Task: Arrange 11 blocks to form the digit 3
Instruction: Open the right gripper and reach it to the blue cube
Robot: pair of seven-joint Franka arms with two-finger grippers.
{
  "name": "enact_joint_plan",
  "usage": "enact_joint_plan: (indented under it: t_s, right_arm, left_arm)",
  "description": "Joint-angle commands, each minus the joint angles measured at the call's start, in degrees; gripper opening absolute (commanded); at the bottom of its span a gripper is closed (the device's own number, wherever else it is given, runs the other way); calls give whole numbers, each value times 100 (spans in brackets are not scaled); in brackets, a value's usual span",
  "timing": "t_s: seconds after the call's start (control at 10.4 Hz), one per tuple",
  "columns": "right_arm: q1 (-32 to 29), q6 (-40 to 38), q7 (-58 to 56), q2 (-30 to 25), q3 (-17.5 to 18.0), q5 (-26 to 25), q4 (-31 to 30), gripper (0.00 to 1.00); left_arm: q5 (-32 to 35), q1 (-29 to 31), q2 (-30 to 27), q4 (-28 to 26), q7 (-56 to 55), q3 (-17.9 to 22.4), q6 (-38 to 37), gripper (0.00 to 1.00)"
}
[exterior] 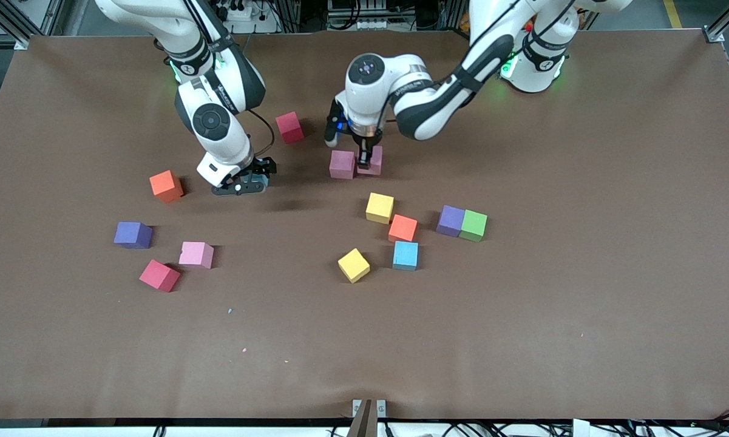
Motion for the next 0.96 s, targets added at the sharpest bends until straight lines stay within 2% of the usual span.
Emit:
enact_joint_plan:
  t_s: [0.0, 0.39, 0.67, 0.87]
  right_arm:
    - [-140, 451, -106, -209, 64, -117, -442, 100]
    - [-149, 1128, -97, -33, 73, -108, -742, 100]
    - [-167, 1156, -80, 46, 73, -108, -777, 99]
    - [-167, 1156, -88, 55, 81, -108, -795, 40]
  left_arm:
    - [591, 45, 358, -1, 16, -11, 429, 0]
    - [576, 80, 490, 43, -143, 24, 439, 0]
    - [602, 45, 596, 70, -493, 24, 439, 0]
    - [602, 27, 649, 113, -687, 24, 457, 0]
